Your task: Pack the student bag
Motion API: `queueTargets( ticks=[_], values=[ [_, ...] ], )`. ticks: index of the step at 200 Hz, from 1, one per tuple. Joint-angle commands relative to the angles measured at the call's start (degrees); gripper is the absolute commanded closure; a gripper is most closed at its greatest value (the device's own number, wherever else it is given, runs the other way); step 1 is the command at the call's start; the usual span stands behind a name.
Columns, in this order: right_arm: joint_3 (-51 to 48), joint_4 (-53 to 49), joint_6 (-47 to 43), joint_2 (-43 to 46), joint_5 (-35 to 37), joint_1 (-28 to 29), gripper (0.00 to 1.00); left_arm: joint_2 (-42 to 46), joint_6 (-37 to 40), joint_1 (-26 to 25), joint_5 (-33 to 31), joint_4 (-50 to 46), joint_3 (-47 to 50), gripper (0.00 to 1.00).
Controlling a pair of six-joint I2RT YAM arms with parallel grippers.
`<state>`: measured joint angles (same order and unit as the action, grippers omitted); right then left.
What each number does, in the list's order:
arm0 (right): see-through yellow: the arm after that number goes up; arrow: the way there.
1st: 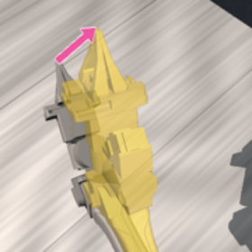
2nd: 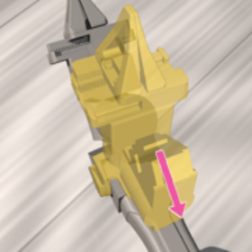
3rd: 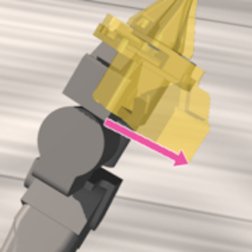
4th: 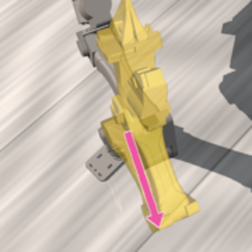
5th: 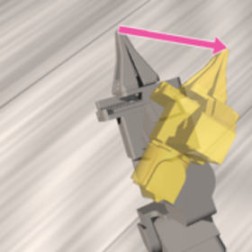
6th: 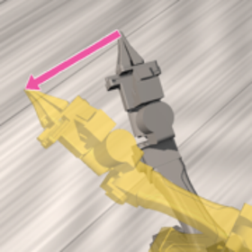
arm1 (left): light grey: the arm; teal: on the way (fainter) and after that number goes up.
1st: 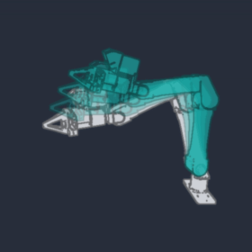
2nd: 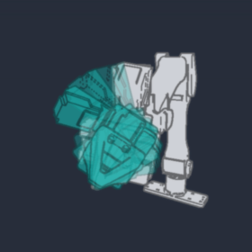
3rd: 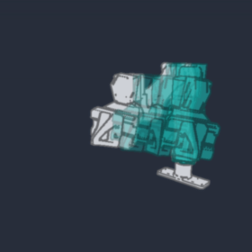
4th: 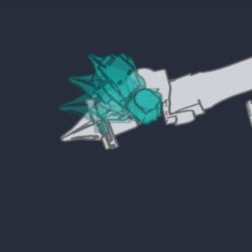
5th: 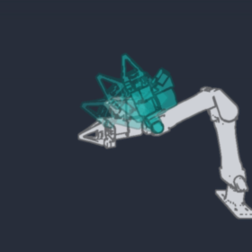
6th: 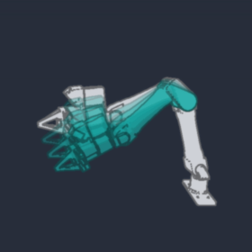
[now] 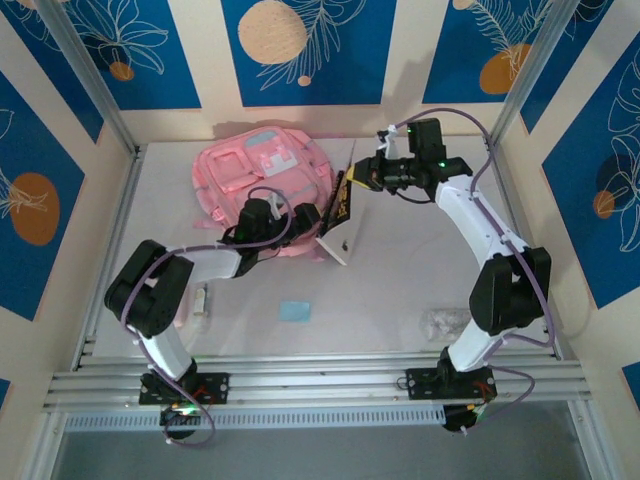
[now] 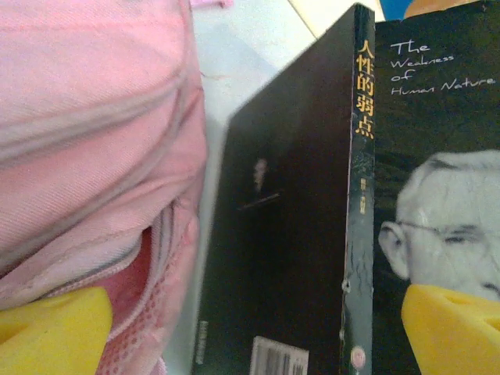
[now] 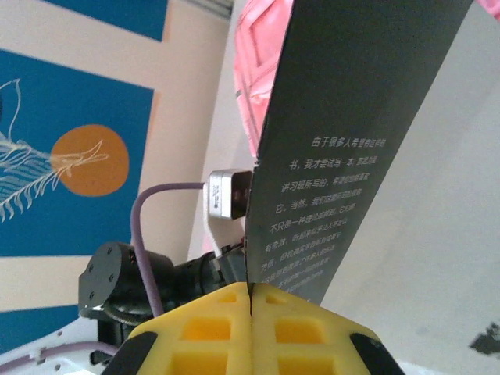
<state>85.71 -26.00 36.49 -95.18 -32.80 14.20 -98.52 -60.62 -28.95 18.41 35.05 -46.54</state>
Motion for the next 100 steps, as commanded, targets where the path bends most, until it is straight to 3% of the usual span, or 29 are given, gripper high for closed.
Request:
queueTargets(
  ticks=[1,61,100],
  values=[
    [-2.13,6.59,3.30,-2.03,-5.94,1.19,1.00,2.73,-0.64,1.85,-2.30,2.04,2.34,0.04],
    [-17.94,21.11,7.88,-9.17,-7.01,-2.20,1.00,1.46,0.04,2.07,-1.98,1.66,2.89,0.04],
    [-20.42,18.05,5.21,-13.57,-3.43,-4.08,1.00,0.86,3.72,2.07,-2.50,-4.11,1.41,0.05]
  ],
)
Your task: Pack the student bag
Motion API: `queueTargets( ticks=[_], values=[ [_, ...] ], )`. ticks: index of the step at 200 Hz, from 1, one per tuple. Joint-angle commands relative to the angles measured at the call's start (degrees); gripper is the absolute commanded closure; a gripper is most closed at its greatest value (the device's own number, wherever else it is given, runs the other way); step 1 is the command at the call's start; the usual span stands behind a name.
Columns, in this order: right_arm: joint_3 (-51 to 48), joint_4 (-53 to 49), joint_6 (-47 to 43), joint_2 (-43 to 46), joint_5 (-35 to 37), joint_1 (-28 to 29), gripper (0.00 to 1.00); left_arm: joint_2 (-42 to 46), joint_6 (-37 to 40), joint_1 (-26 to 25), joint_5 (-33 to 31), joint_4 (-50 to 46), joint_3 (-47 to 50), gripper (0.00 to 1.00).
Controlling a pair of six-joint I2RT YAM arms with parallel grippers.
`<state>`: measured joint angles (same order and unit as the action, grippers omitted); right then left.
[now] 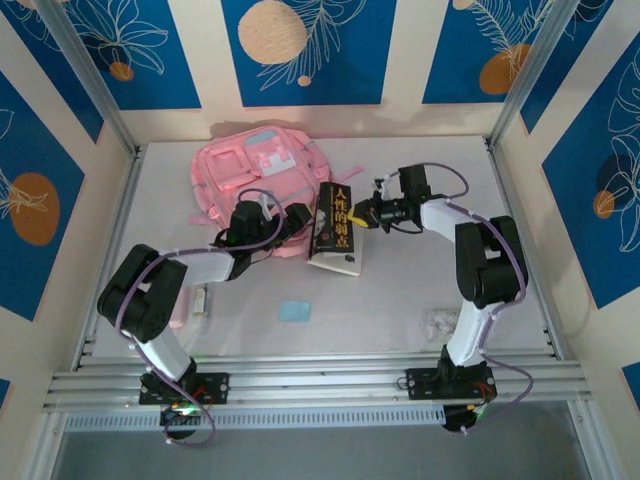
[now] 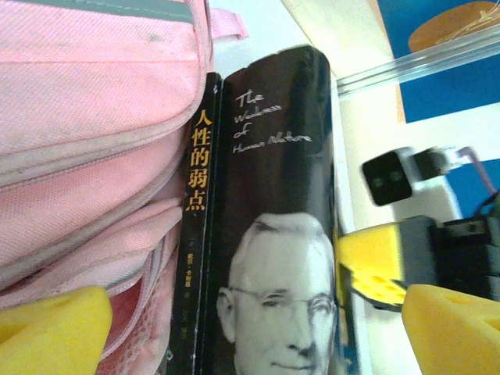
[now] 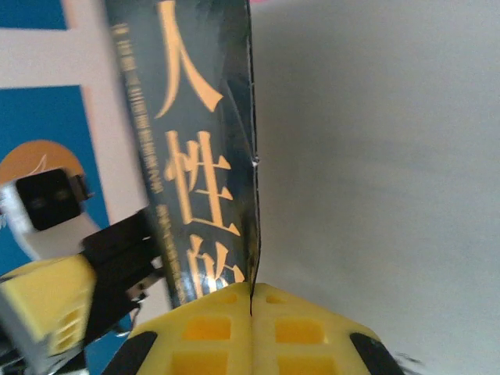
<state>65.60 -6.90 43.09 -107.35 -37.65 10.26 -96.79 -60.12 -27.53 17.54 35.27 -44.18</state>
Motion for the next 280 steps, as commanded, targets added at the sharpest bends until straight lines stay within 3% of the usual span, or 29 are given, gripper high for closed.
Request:
queueTargets(
  ticks=[1,45,90,174,212,244,270,280],
  values=[
    [-0.31,-1.30,-1.50,-1.43,1.61,-0.19,1.00,-0.86,3.28,0.64,-1.67,-4.50,-0.97,0.05],
    [-1.66,-7.75,-4.42,0.97,8.80,-0.94,1.00,-0.47,8.37,-0.21,-2.95,-13.02,-3.69,0.05],
    [-0.12,-9.52,-4.90,-0.46,10.82,0.41,1.00,-3.05,12.00,-1.65,-1.37,-19.11,-7.96,0.09],
    [1.66,-11.10,-5.74,-2.43,12.57,2.12,1.00,-11.60,10.86,-4.89,7.08,-19.95,-14.60,0.42],
    [1.20,-11.12,-5.83,-2.25,12.89,1.81,1.00,-11.82,11.16,-6.22,8.46,-21.40,-16.02,0.59],
    [0.84,-11.38,-6.04,-1.43,13.02,1.18,1.00,-10.66,10.60,-6.31,9.00,-21.20,-15.84,0.81],
    [0.84,-12.95,-6.53,0.70,13.70,0.46,1.00,-9.07,9.49,-6.31,9.57,-20.83,-16.26,0.89],
    [1.01,-14.51,-6.74,2.40,14.60,0.14,0.87,-8.31,8.29,-6.39,10.34,-19.86,-16.53,0.94]
  ],
)
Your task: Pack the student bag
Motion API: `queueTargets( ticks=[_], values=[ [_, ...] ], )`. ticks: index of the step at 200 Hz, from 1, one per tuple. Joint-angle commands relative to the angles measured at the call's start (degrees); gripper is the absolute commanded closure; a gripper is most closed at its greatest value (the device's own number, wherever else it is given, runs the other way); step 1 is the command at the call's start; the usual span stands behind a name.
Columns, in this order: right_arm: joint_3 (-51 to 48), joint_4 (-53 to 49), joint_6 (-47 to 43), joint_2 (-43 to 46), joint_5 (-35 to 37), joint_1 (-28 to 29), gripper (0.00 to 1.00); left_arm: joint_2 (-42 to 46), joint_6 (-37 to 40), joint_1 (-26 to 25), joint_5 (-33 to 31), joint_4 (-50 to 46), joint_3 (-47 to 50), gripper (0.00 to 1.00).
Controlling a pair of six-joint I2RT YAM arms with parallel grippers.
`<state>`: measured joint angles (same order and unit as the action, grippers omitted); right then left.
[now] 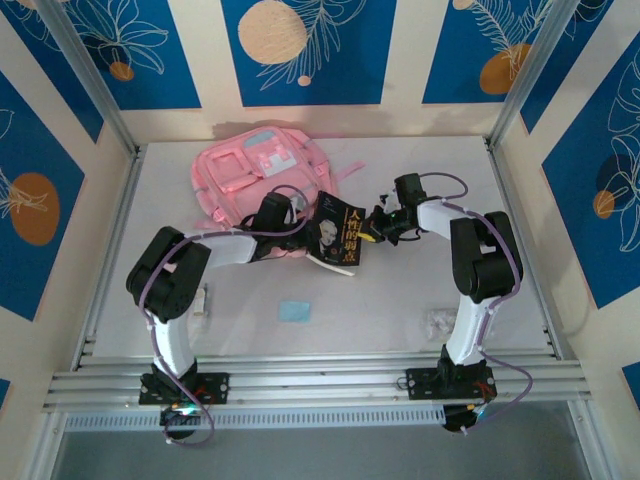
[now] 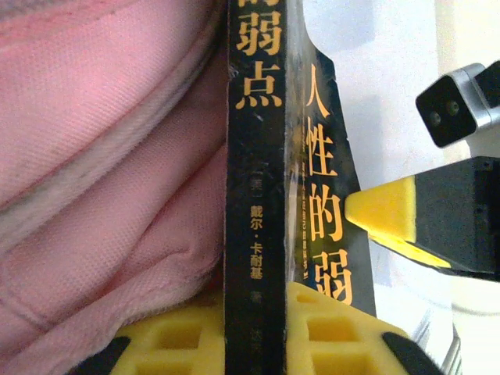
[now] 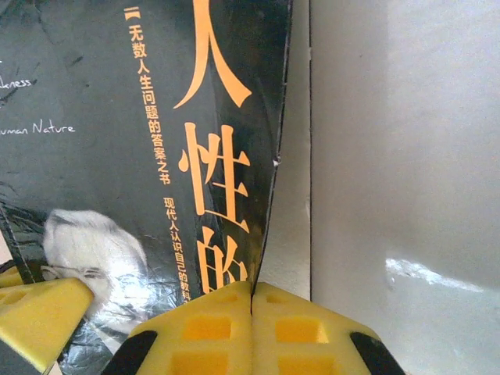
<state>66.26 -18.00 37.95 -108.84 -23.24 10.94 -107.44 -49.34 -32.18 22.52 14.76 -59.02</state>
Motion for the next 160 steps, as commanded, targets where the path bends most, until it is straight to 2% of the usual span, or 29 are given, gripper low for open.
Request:
queueTargets(
  ticks=[1,6,12,17,36,44,79,105,133,160],
  values=[
    [0.36,-3.56,-1.63,4.11,0.29,-0.55,0.85,2.41,-2.63,-1.74,5.44,0.76,-1.74,0.94],
    [0.30,-4.34,-1.71,5.27,1.02,-0.77,0.72,2.90,-3.46,-1.74,5.59,1.38,-1.79,0.94],
    [0.12,-5.15,-1.67,6.80,2.11,-0.87,0.50,3.45,-4.48,-1.82,5.83,2.37,-1.80,0.94],
    [0.02,-5.79,-1.66,8.19,2.98,-0.98,0.38,3.97,-5.41,-1.81,5.91,3.38,-1.78,0.94],
    [-0.34,-7.79,-1.00,12.93,4.73,-1.76,0.09,5.68,-8.82,-1.88,5.53,7.85,-1.36,0.94],
    [-0.58,-8.18,-0.42,14.74,4.95,-2.05,0.00,6.21,-10.23,-1.82,5.02,9.64,-1.29,0.94],
    [-2.30,-8.02,2.86,21.13,3.37,-1.83,0.01,6.54,-15.76,-1.74,0.92,18.16,-0.94,0.94],
    [-6.96,-4.86,8.81,25.65,2.77,0.90,0.01,4.58,-20.05,-1.79,-3.58,25.76,1.05,0.95],
    [-17.88,8.65,22.72,31.44,2.49,5.01,0.01,0.81,-27.59,-1.99,-8.45,39.35,5.08,0.99],
    [-25.22,21.69,33.84,34.21,8.79,12.20,0.01,-2.06,-32.36,-2.40,-12.01,48.50,7.44,1.00]
  ],
)
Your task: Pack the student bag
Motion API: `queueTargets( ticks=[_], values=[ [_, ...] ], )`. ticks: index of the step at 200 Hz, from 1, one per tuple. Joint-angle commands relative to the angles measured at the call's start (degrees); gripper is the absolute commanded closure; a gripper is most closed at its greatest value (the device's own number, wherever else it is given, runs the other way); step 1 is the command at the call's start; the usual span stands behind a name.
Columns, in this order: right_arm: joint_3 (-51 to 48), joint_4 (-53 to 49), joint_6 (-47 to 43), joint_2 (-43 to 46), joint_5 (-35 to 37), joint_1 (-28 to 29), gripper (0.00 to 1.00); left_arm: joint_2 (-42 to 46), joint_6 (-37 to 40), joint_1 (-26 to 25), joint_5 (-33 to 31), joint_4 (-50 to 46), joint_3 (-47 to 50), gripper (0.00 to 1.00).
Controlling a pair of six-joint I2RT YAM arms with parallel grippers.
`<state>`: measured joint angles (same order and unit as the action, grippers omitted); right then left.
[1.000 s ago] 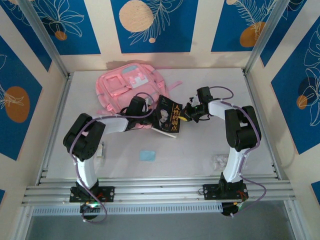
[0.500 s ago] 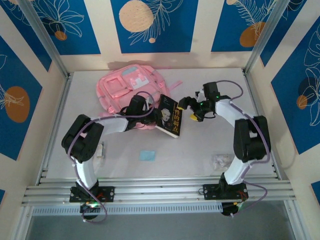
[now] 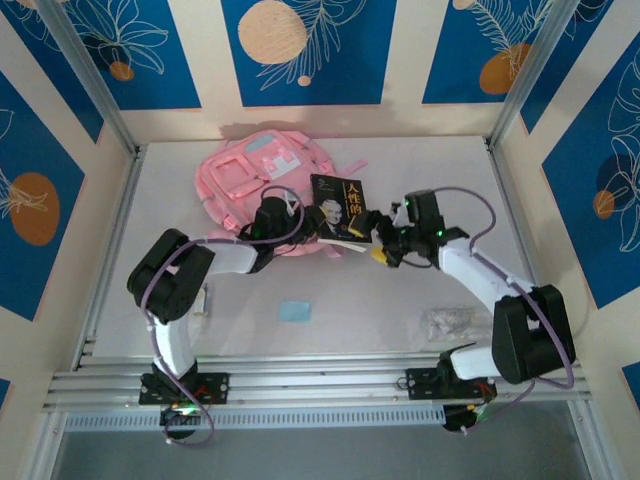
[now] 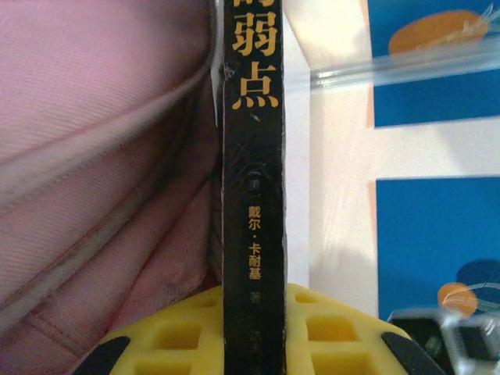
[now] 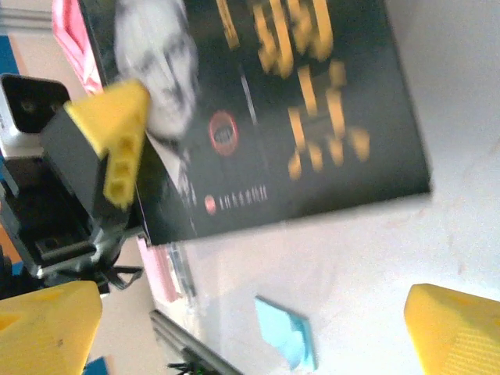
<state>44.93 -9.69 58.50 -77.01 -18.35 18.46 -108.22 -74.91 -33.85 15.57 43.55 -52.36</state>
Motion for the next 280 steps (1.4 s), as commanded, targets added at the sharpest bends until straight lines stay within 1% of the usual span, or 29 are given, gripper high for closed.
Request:
queueTargets(
  ticks=[1,22,32,51,74,85,110,122,133,140,149,165,175,200,208,217,231,240,246,262,280],
  values=[
    [-3.97,13.65,13.61,2.39,4.13,4.89,0.01,-1.32,-6.85,-0.76,-5.18,19.94,0.86,1.00],
    [-6.30,21.04,18.31,1.24,9.79,9.02,0.01,-1.57,-7.65,-1.21,-6.34,21.62,1.79,1.00],
    [-7.01,24.11,19.91,0.03,11.11,10.02,0.01,-1.48,-7.85,-1.26,-6.76,22.58,2.39,1.00],
    [-8.26,30.33,24.65,-3.44,12.85,10.84,0.01,-1.04,-8.23,-1.57,-7.93,23.82,3.85,1.00],
    [-9.65,41.35,29.74,-8.33,14.78,11.47,0.00,-0.58,-8.14,-1.75,-8.64,24.24,4.99,1.00],
    [-9.41,45.42,29.89,-10.01,16.47,11.60,0.00,-0.66,-8.28,-1.82,-8.38,24.06,5.05,1.00],
    [-6.69,48.11,28.86,-13.38,17.95,10.50,0.00,-1.23,-9.43,-1.97,-8.01,25.04,5.49,1.00],
    [-6.06,49.99,29.27,-14.96,18.62,9.90,0.03,-1.32,-9.94,-2.05,-7.93,25.45,5.85,1.00],
    [-5.75,51.69,29.87,-16.64,19.23,9.44,0.08,-1.17,-9.93,-2.12,-7.84,25.44,6.19,1.00],
    [-5.51,52.93,30.54,-17.60,19.23,9.08,0.13,-0.94,-9.88,-2.19,-7.76,25.22,6.36,1.00],
    [-5.55,55.38,30.94,-18.71,19.27,8.83,0.24,-0.52,-9.67,-2.18,-7.66,24.66,6.69,1.00],
    [-5.42,57.43,31.59,-19.60,19.55,8.72,0.51,0.43,-8.65,-2.18,-7.66,22.76,7.31,1.00],
    [-5.20,57.32,31.37,-19.53,19.58,8.72,0.63,0.81,-8.09,-2.18,-7.65,21.84,7.66,1.00],
    [-5.17,56.93,30.50,-18.21,19.73,8.44,0.78,0.83,-7.78,-2.13,-7.58,20.95,8.37,1.00],
    [-5.15,56.53,30.00,-17.55,19.71,8.31,0.82,0.82,-7.47,-2.18,-7.33,20.53,8.41,0.94],
    [-4.98,55.51,29.47,-16.72,19.58,7.97,0.87,0.83,-6.93,-2.11,-6.91,19.76,8.37,0.83],
    [-4.79,53.72,28.04,-15.14,19.16,7.25,0.94,1.29,-5.92,-2.18,-6.23,18.51,8.56,0.61],
    [-4.59,52.39,26.82,-14.07,18.52,6.50,0.94,1.98,-4.76,-2.16,-5.79,17.29,8.72,0.43],
    [-4.31,51.22,25.79,-13.31,17.89,5.90,0.94,2.62,-3.67,-2.10,-5.41,15.94,8.81,0.34],
    [-3.38,47.37,21.84,-10.88,15.43,3.77,0.95,5.37,0.83,-1.85,-4.73,10.71,8.85,0.22],
    [-1.28,40.61,16.61,-8.28,11.22,0.79,0.94,9.56,9.92,-1.27,-3.98,0.92,7.59,0.20]
  ],
)
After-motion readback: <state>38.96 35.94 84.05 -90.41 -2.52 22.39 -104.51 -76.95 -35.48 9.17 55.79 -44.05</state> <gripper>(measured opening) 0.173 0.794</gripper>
